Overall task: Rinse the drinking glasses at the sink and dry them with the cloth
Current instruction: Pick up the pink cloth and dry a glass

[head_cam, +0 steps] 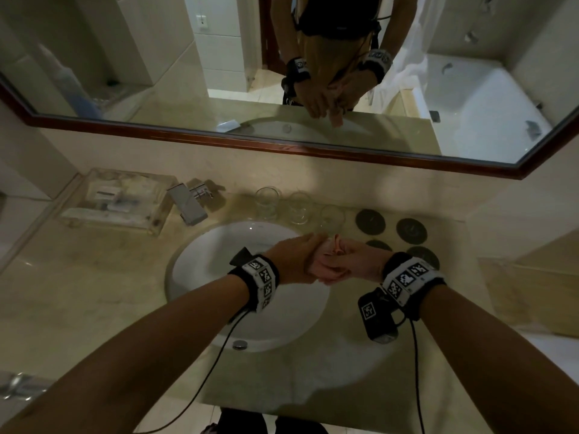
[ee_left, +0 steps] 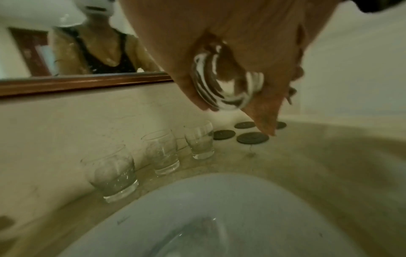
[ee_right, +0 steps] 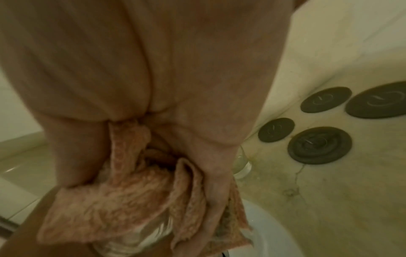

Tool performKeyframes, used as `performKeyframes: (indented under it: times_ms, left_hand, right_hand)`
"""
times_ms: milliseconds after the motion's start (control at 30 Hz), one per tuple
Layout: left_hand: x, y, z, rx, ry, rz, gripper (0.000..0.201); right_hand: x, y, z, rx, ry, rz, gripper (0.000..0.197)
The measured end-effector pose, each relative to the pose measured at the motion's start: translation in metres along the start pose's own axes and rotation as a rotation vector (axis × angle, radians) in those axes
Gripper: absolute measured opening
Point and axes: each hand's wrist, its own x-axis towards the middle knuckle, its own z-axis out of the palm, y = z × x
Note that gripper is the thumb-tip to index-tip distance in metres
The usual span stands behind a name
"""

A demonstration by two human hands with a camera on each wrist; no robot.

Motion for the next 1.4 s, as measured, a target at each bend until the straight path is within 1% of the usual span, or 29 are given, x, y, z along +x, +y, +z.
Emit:
performKeyframes:
  times_ms: [67,100,167,267,300,400,467,500,567,600,667,700,733,767,833,867,900,967,1033,1100,1167,1233,1333,1367,1400]
  left_hand:
    - [0.0,-0.001,0.007,0.144,0.109,0.055,0.076]
    - [0.0,-0.001,0.008,0.172,0.131,0.056,0.078]
    - [0.002,-0.002,0.007,0.13,0.116,0.015,0.082]
    - [0.003,-0.003,0.002,-0.006,0.043,-0.087,0.087]
    - [0.004,-0.004,0.002,-0.046,0.032,-0.123,0.088]
    - [0.006,-0.014,0.002,-0.076,-0.002,-0.268,0.094]
    - [0.009,-0.026,0.003,-0.089,0.004,-0.359,0.098]
    - [0.01,-0.031,0.004,-0.134,0.018,-0.395,0.099]
    - [0.012,-0.037,0.005,-0.308,0.038,-0.471,0.096]
    - [0.014,-0.038,0.005,-0.416,0.045,-0.514,0.092]
    - [0.017,-0.037,0.004,-0.634,0.065,-0.573,0.08]
    - [0.019,-0.035,0.004,-0.732,0.08,-0.591,0.074]
    - [0.021,-0.034,0.004,-0.814,0.095,-0.608,0.073]
    - [0.023,-0.031,0.004,-0.898,0.109,-0.62,0.072]
    - [0.022,-0.026,0.005,-0.985,0.137,-0.639,0.068]
    - [0.021,-0.023,0.006,-0.999,0.161,-0.651,0.064]
    - [0.021,-0.021,0.009,-1.018,0.195,-0.665,0.062]
    - [0.022,-0.019,0.011,-1.069,0.224,-0.696,0.064]
    - [0.022,-0.018,0.011,-1.117,0.215,-0.723,0.068]
    - [0.021,-0.017,0.011,-1.141,0.193,-0.732,0.07]
    - [0.02,-0.017,0.013,-1.141,0.189,-0.735,0.071]
    - [0.019,-0.018,0.013,-1.137,0.189,-0.753,0.071]
    - [0.017,-0.017,0.013,-1.131,0.174,-0.764,0.07]
    - [0.017,-0.016,0.012,-1.129,0.183,-0.763,0.068]
    - [0.017,-0.016,0.012,-1.124,0.195,-0.757,0.065]
  right_hand:
    - [-0.001,-0.003,0.002,0.072,0.063,-0.001,0.015]
    - [-0.001,-0.005,0.003,0.088,0.1,0.001,0.014]
    - [0.001,-0.008,0.005,0.075,0.151,0.012,0.023]
    - [0.005,-0.007,0.003,-0.011,0.204,0.006,0.043]
    - [0.004,-0.009,0.003,-0.055,0.225,0.0,0.044]
    - [0.007,-0.007,-0.002,-0.243,0.352,-0.079,0.027]
    - [0.012,0.001,-0.007,-0.343,0.414,-0.143,0.033]
    - [0.013,0.004,-0.006,-0.345,0.429,-0.143,0.034]
    - [0.014,0.005,0.002,-0.339,0.457,-0.146,0.029]
    - [0.016,0.005,0.008,-0.347,0.47,-0.129,0.027]
    - [0.023,0.007,0.021,-0.325,0.482,-0.089,0.03]
    - [0.027,0.008,0.029,-0.293,0.481,-0.079,0.038]
    - [0.031,0.008,0.035,-0.249,0.468,-0.071,0.051]
    - [0.036,0.009,0.04,-0.151,0.463,-0.053,0.061]
    - [0.041,0.005,0.047,0.122,0.507,-0.037,0.062]
    - [0.042,0.005,0.046,0.209,0.545,-0.036,0.062]
    - [0.043,0.004,0.045,0.261,0.581,-0.044,0.063]
    - [0.045,0.003,0.042,0.395,0.664,-0.028,0.065]
    - [0.05,0.004,0.039,0.507,0.745,0.025,0.076]
    - [0.054,0.006,0.038,0.519,0.794,0.034,0.085]
    - [0.052,0.007,0.036,0.474,0.829,0.013,0.081]
    - [0.048,0.004,0.034,0.324,0.836,-0.008,0.07]
    - [0.048,0.005,0.033,0.008,0.76,-0.008,0.037]
    - [0.051,0.008,0.032,-0.047,0.738,-0.007,0.027]
    - [0.05,0.009,0.032,-0.07,0.729,-0.015,0.021]
